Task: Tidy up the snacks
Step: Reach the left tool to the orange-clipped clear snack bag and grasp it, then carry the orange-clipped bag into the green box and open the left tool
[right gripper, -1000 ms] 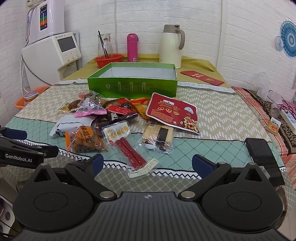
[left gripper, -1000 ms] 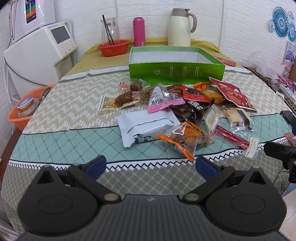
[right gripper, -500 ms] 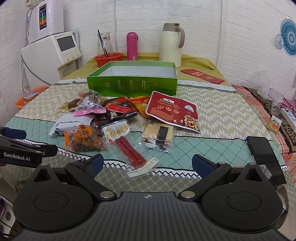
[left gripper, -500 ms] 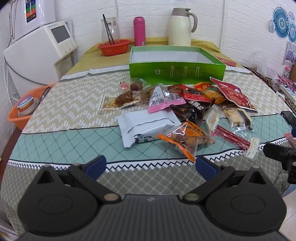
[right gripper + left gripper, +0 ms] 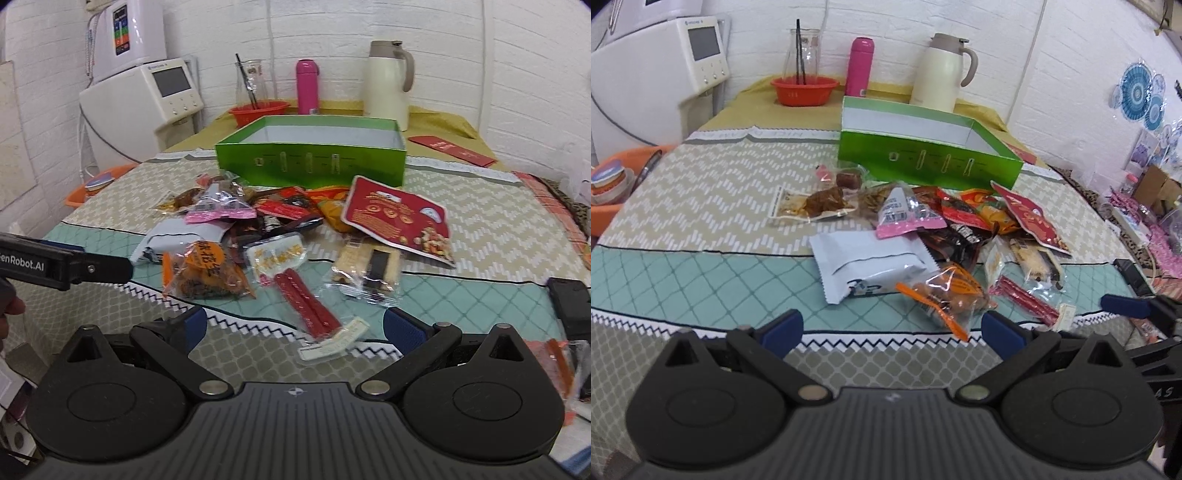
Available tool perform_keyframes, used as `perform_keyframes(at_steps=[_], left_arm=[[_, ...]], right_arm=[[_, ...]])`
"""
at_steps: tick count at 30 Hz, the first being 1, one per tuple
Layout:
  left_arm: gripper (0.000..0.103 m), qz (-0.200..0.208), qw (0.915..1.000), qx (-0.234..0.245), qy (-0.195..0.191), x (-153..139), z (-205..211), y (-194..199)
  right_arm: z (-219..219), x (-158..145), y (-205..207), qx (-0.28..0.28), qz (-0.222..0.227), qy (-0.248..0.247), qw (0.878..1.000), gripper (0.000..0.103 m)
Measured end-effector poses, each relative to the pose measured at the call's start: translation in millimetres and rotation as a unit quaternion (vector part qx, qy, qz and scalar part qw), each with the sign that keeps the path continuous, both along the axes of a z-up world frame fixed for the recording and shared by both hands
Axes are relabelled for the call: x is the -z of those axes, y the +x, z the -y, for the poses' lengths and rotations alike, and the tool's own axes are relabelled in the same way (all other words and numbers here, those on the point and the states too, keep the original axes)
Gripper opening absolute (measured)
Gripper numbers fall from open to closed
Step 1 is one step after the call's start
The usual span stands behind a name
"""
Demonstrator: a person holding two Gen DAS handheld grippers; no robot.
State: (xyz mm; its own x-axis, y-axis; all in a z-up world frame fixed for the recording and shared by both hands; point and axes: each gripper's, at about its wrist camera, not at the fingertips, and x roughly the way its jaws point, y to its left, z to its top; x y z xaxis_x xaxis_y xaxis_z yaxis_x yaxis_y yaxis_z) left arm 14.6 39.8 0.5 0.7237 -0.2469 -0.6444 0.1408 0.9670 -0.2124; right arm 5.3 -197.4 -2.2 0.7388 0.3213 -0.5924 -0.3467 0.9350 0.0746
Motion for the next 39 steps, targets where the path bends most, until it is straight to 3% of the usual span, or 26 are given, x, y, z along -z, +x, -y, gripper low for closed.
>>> perform_keyframes(at_steps=[3, 7, 8, 9, 11, 14, 18, 20, 21, 22, 25, 27, 33, 39], left_arm=[[0.102, -0.005, 0.9985, 0.039, -0.037, -0.8, 4.3, 10.8], [0.102, -0.019, 0.9947, 0.084, -0.055, 2.3, 15.0, 28.8], [0.096, -0.024, 0.9936, 0.093, -0.059, 4.2, 16.5, 32.8], [0.077, -0.033, 0.9928, 0.097, -0.062, 6.4, 17.8, 38.0], [0.054, -0.062, 0.9897, 0.103, -0.076, 13.4, 17.0, 48.6], [0.054, -0.086, 0.9860, 0.100, -0.103, 22.2, 12.3, 58.0], [0.069, -0.086, 0.9857, 0.086, -0.116, 25.4, 9.4, 64.2], [0.065, -0.084, 0.9862, 0.092, -0.109, 26.2, 11.7, 67.7], [0.054, -0.080, 0.9874, 0.095, -0.098, 26.7, 15.1, 68.6], [0.043, -0.074, 0.9885, 0.099, -0.087, 27.2, 18.3, 68.4], [0.039, -0.064, 0.9902, 0.099, -0.075, 24.7, 22.3, 64.9], [0.038, -0.051, 0.9909, 0.101, -0.073, 18.3, 22.1, 57.0], [0.038, 0.014, 0.9899, 0.118, -0.078, -22.6, 23.3, 38.2], [0.038, 0.090, 0.9856, 0.124, -0.072, -69.4, 25.5, 66.5]], right_arm=[[-15.3, 7.5, 8.3, -0.046, -0.004, 0.012, 0.999, 0.103], [-27.9, 13.9, 18.3, -0.102, 0.009, 0.020, 0.995, 0.103], [-28.9, 14.7, 22.3, -0.107, 0.007, 0.027, 0.994, 0.103], [-29.1, 15.8, 26.9, -0.112, 0.005, 0.031, 0.993, 0.103], [-33.1, 18.6, 35.0, -0.128, 0.002, 0.027, 0.991, 0.103], [-40.7, 21.1, 40.5, -0.148, 0.004, 0.012, 0.989, 0.103], [-47.3, 24.8, 44.6, -0.174, 0.008, -0.008, 0.985, 0.103], [-49.3, 28.0, 47.6, -0.179, 0.007, -0.010, 0.984, 0.103], [-50.2, 30.0, 48.8, -0.180, 0.005, -0.010, 0.984, 0.103], [-52.0, 32.4, 49.4, -0.179, 0.003, -0.014, 0.984, 0.090], [-55.3, 32.9, 44.0, -0.173, 0.021, -0.032, 0.984, 0.072], [-52.1, 27.8, 39.0, -0.166, 0.022, -0.021, 0.986, 0.067], [-41.2, -7.2, 24.8, -0.161, 0.066, -0.008, 0.985, 0.064], [-34.4, -51.0, 56.6, -0.148, 0.127, 0.006, 0.981, 0.064]])
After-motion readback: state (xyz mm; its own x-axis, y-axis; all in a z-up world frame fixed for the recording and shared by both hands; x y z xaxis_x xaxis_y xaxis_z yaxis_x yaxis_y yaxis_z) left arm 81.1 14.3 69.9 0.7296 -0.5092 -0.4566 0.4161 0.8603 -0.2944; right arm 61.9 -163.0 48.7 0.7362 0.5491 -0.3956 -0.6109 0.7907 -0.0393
